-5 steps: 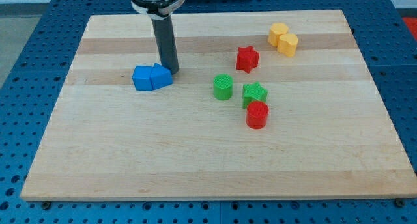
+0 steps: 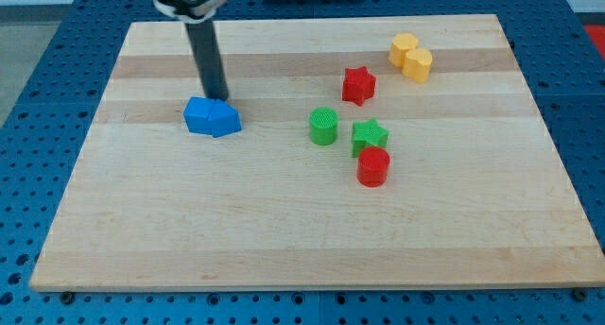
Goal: Nudge blue cube and blue triangle a bit down
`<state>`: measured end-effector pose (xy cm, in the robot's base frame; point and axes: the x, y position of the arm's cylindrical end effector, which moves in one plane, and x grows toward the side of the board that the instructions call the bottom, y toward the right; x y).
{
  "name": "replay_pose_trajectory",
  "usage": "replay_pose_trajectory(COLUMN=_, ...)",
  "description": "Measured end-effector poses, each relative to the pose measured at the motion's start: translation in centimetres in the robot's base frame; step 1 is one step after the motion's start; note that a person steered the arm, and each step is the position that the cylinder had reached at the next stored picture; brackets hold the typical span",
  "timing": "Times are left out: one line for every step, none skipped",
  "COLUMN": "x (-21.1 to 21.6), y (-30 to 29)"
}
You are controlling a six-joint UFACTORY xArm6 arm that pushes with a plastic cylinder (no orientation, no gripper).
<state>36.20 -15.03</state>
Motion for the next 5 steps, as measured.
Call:
replay_pose_trajectory(x=0.5, y=-2.1)
replay_pose_trajectory(x=0.6, y=-2.3)
replay_pose_trajectory(x=1.0, y=-2.3)
replay_pose_trajectory(x=1.6, y=-2.3)
replay_pose_trajectory(x=1.6, y=-2.3)
